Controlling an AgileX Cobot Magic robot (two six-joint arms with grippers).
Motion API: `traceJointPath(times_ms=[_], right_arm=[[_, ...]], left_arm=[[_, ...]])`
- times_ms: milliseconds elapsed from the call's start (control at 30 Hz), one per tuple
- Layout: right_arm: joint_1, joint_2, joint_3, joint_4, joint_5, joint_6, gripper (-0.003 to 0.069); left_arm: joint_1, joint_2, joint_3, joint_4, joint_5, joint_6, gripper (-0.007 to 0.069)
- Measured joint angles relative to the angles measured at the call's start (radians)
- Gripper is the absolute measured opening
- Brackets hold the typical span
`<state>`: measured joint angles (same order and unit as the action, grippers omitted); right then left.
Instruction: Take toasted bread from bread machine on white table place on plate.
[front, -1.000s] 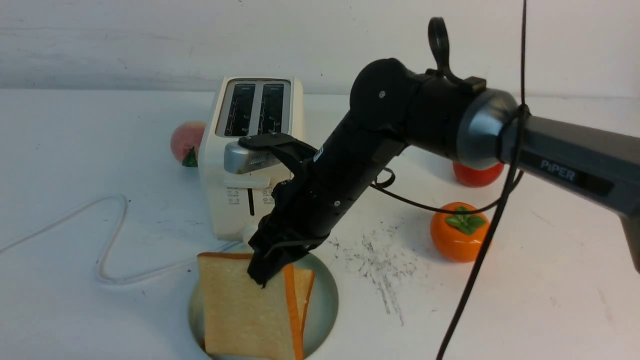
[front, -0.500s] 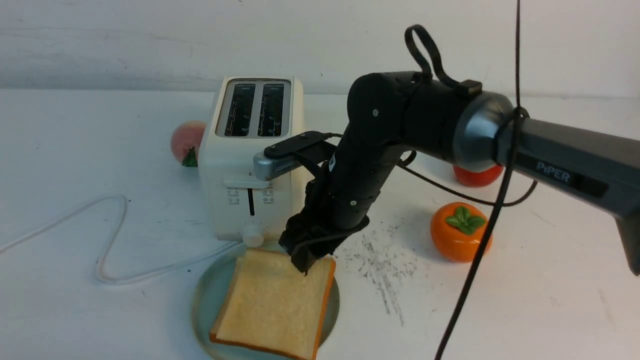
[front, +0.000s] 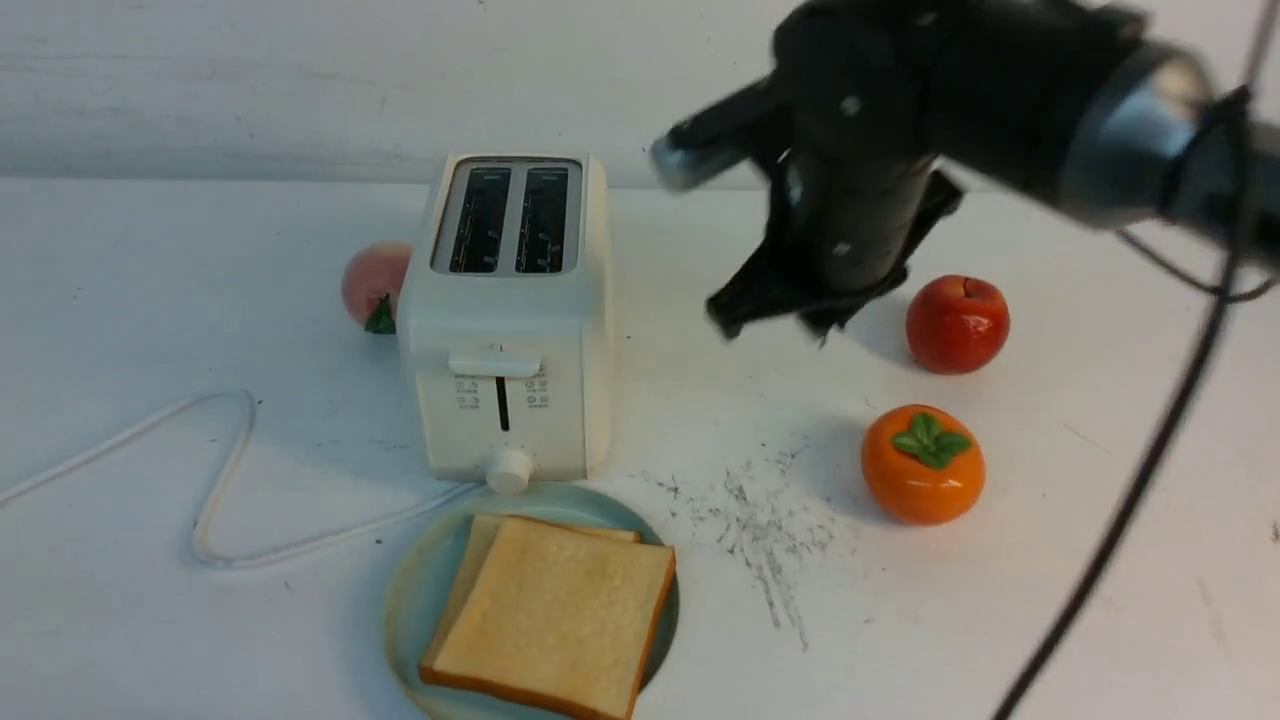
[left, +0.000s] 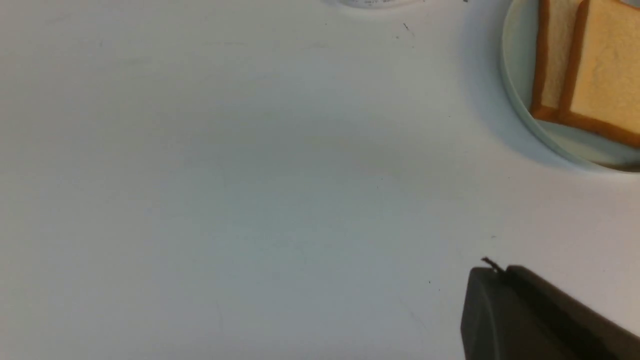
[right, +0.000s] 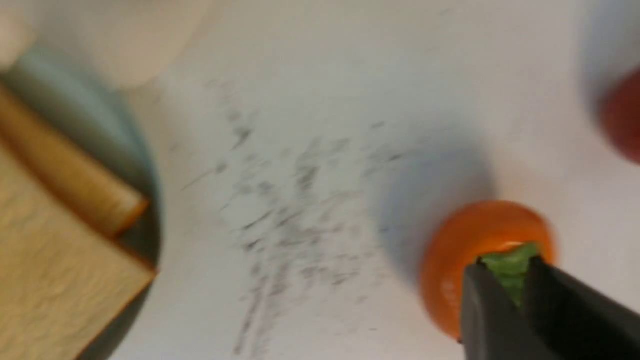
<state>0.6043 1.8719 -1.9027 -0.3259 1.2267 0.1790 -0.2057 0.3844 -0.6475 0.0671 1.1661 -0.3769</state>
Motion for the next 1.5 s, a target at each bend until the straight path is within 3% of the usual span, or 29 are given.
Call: traceJointPath(times_ms=[67, 400, 567, 800, 1033, 1300, 1500], right_arm=[[-0.026, -0.102, 0.000, -0.031, 0.006, 0.048, -0.0014], [-0.051, -0.520, 0.095, -0.011, -0.001, 0.070, -0.0019], [-0.051, -0.776, 0.401, -0.035, -0.167, 0.131, -0.0015], [-0.051, -1.182, 0.976, -0.118, -0.463, 0.335, -0.0010], [-0.051, -1.498, 1.394, -0.218, -0.629, 0.478, -0.0006], [-0.051, -1.755, 1.539, -0.277, -0.706, 0.567, -0.0001], [-0.051, -1.821, 1.542, -0.293, -0.725, 0.569, 0.0002]], left_arm=[[0.000, 0.000, 0.000, 0.001, -0.007, 0.000, -0.0013], [0.000, 0.000, 0.000, -0.010, -0.161, 0.000, -0.0013], [0.000, 0.000, 0.000, -0.041, -0.267, 0.000, -0.0012], [0.000, 0.000, 0.001, -0.056, -0.418, 0.000, -0.0011], [0.000, 0.000, 0.089, -0.067, -0.571, 0.000, -0.0011], [0.000, 0.000, 0.223, -0.153, -0.751, 0.000, -0.0006], [0.000, 0.000, 0.239, -0.211, -0.780, 0.000, -0.0001]])
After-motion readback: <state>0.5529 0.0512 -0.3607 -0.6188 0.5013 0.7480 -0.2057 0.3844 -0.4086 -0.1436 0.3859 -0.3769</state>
